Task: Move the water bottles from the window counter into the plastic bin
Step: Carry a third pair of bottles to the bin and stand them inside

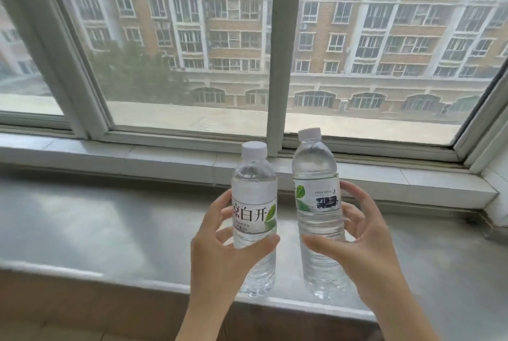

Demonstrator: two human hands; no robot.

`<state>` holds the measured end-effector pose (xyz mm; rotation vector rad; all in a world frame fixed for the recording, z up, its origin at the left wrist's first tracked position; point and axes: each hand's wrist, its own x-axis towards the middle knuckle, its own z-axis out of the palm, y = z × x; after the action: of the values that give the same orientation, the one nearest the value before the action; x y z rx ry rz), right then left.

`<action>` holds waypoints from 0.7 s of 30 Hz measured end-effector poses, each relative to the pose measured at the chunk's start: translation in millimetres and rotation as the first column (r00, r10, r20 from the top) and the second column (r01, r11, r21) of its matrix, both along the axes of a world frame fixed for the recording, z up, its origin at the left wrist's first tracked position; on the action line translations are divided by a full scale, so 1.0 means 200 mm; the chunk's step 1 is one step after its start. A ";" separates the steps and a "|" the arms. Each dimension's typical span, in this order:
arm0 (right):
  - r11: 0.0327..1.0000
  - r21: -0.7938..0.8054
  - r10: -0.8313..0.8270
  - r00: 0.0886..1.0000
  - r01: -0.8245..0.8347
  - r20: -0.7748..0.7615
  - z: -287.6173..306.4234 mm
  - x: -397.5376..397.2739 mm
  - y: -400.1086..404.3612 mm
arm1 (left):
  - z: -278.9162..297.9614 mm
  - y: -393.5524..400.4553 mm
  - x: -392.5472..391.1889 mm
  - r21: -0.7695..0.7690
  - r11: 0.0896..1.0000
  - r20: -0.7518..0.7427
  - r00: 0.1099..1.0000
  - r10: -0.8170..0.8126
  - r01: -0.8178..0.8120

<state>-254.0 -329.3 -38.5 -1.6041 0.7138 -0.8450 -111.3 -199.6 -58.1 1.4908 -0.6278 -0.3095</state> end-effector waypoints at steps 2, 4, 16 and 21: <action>0.997 0.000 0.076 0.997 -0.076 0.001 0.01 0.01 0.05 | 0.02 0.09 -0.03 -0.014 0.997 -0.002 0.997 0.071 -0.071; 0.990 0.008 0.143 0.990 -0.143 0.008 0.02 0.00 0.11 | 0.02 0.20 -0.06 -0.010 0.989 -0.011 0.989 0.148 -0.148; 0.897 0.056 0.438 0.899 -0.438 0.014 0.00 0.13 0.53 | -0.01 0.86 -0.17 0.039 0.887 0.004 0.888 0.460 -0.459; 0.825 0.053 0.564 0.826 -0.563 0.001 0.01 0.37 0.80 | -0.02 1.17 -0.06 0.040 0.807 -0.004 0.808 0.590 -0.589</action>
<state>-179.4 -170.1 -36.9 -1.6497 0.2306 -0.3721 -123.5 35.4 -62.2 1.6374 -0.1166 0.1552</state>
